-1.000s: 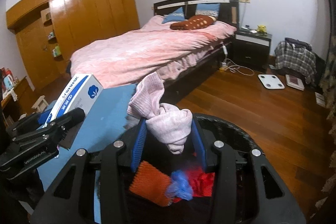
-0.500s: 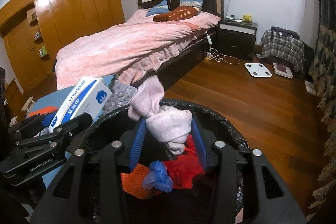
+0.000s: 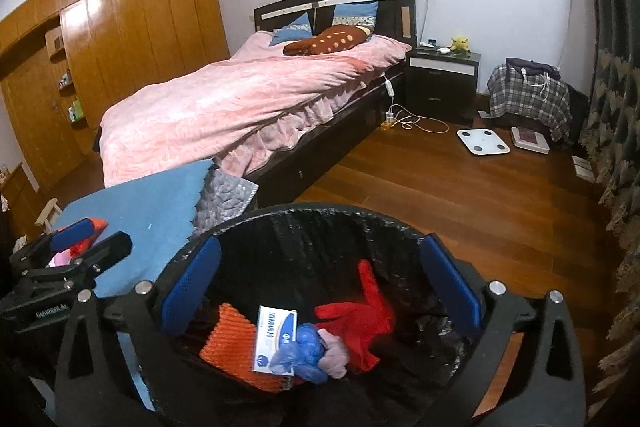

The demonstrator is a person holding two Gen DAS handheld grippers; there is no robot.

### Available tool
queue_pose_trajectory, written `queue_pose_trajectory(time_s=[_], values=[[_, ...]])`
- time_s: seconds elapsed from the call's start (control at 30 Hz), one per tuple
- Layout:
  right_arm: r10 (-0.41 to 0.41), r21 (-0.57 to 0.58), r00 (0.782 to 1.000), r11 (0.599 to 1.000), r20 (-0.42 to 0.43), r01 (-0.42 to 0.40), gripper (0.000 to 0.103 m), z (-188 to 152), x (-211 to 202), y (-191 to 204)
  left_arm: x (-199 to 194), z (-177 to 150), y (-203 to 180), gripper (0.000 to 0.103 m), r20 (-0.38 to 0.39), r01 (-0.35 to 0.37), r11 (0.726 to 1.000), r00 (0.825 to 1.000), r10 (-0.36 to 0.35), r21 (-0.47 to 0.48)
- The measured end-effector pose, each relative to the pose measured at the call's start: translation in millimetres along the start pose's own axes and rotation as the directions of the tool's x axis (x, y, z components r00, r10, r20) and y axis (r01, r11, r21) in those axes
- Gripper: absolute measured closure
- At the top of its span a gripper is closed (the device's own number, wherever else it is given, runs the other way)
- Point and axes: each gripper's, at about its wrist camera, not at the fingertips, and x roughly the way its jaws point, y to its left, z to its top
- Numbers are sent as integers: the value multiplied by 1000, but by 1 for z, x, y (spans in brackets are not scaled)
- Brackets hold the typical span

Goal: Collect trash
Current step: 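Move both open tools back over the table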

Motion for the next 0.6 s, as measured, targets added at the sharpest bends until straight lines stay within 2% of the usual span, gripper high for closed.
queue_pose_trajectory(time_s=[0.3,0.6], values=[[70,-42,998,997,-4,-70,6,4,8,48,-29,-5,56,6,34,-114,992,993,116,-46],[178,-127,984,976,-21,-179,6,13,27,128,-60,-15,120,6,55,-224,966,971,232,-128]])
